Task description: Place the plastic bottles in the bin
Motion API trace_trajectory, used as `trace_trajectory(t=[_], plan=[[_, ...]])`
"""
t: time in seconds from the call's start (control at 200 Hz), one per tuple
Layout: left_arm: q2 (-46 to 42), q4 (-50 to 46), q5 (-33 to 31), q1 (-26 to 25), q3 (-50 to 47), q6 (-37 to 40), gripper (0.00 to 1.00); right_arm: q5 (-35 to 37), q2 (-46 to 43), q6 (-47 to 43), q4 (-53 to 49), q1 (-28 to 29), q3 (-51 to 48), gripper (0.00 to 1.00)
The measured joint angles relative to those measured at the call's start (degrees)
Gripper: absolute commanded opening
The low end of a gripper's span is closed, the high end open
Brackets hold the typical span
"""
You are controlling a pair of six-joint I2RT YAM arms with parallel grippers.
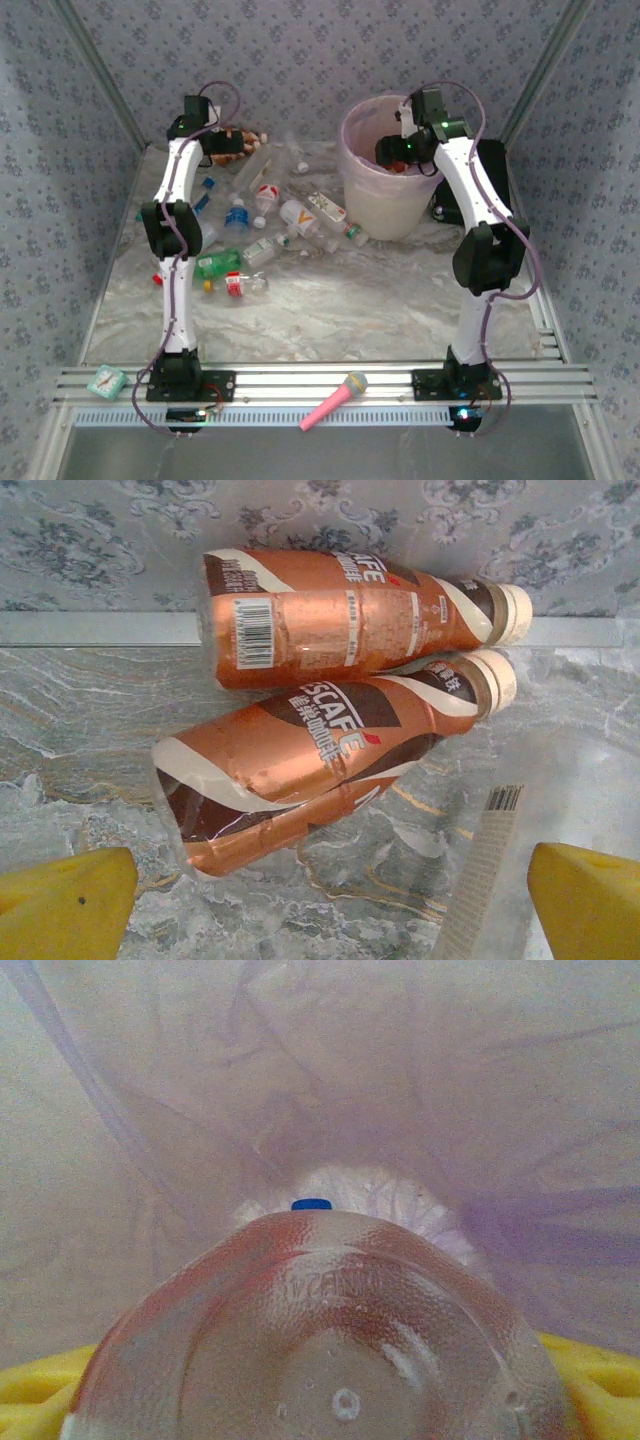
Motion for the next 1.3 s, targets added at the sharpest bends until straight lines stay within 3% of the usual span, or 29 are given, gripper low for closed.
trace_trajectory(t=[0.145, 0.425, 0.855, 1.144, 1.299], plan=[[1.0, 0.3, 1.3, 0.5, 0.5, 1.7, 1.00, 0.0, 0.0, -0.4, -1.6, 0.1, 2.2, 0.97], [5.9, 3.8, 3.7, 1.5, 3.5, 5.1, 1.00, -0.1, -2.8, -0.8, -4.2, 0.1, 2.7, 0.98], [13.1, 10.9, 9.6, 2.8, 8.4, 0.1, 0.98, 1.9, -20.3, -0.7, -3.7, 0.3, -9.6, 0.97], [13.0, 6.7, 16.8, 3.3, 8.6, -0.8, 0.91, 2.1, -23.2, -0.5, -1.5, -0.3, -13.4, 0.96], [9.0, 3.3, 20.3, 2.7, 1.6, -0.4, 0.86, 2.1, -24.3, -0.3, -0.4, -0.5, -14.8, 0.96]])
